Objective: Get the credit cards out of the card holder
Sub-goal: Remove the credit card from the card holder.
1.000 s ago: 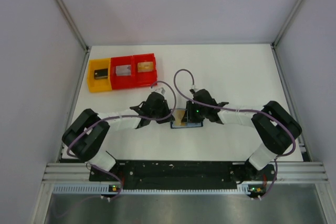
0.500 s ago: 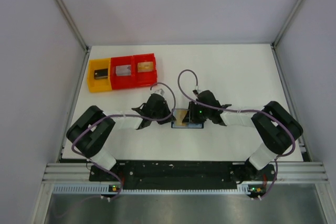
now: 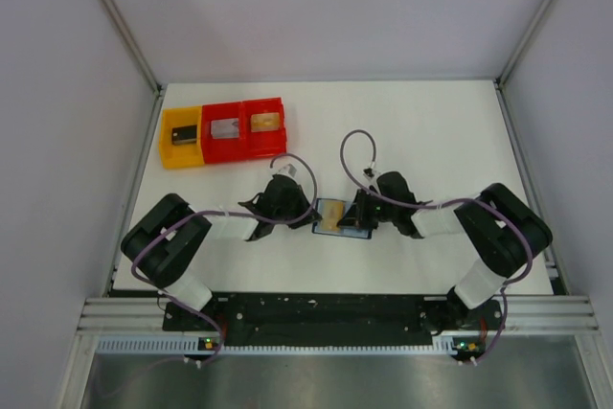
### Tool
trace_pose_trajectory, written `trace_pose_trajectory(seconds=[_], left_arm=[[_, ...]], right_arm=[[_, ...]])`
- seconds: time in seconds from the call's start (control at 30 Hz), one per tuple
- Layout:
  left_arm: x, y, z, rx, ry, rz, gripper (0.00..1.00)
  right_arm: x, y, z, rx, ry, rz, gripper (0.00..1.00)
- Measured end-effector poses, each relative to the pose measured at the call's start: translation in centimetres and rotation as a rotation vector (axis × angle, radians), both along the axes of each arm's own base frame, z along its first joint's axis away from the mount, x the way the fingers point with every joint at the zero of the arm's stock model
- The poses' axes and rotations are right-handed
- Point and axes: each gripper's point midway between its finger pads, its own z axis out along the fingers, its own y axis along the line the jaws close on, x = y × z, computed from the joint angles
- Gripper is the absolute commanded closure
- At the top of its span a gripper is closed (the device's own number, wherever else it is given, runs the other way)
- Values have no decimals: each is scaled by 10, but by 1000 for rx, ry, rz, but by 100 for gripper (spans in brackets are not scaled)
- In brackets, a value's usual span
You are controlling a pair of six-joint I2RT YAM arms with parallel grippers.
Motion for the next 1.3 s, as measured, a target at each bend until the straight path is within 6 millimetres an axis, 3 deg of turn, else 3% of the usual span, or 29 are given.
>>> trace_pose_trajectory(seconds=[0.67,0.7,0.77,0.83,0.97,1.17,1.3], left_arm=[[-3,1,0,-22,3,15,100],[-3,1,0,-22,3,15,100],[-4,2,0,-22,3,15,100],[-4,2,0,-22,3,15,100],[-4,2,0,-23,3,14,100],[-5,3,0,-23,4,14,100],[-5,3,0,-23,3,13,100]], right_arm=[[-5,-11,-1,48,53,32,100],[-5,-11,-1,49,54,33,98],[-5,-11,-1,50,55,33,84],[-5,-11,0,55,58,32,76],[-3,-8,5,70,52,37,73],[7,-5,4,67,49,19,75],[10,-4,1,71,59,5,94]])
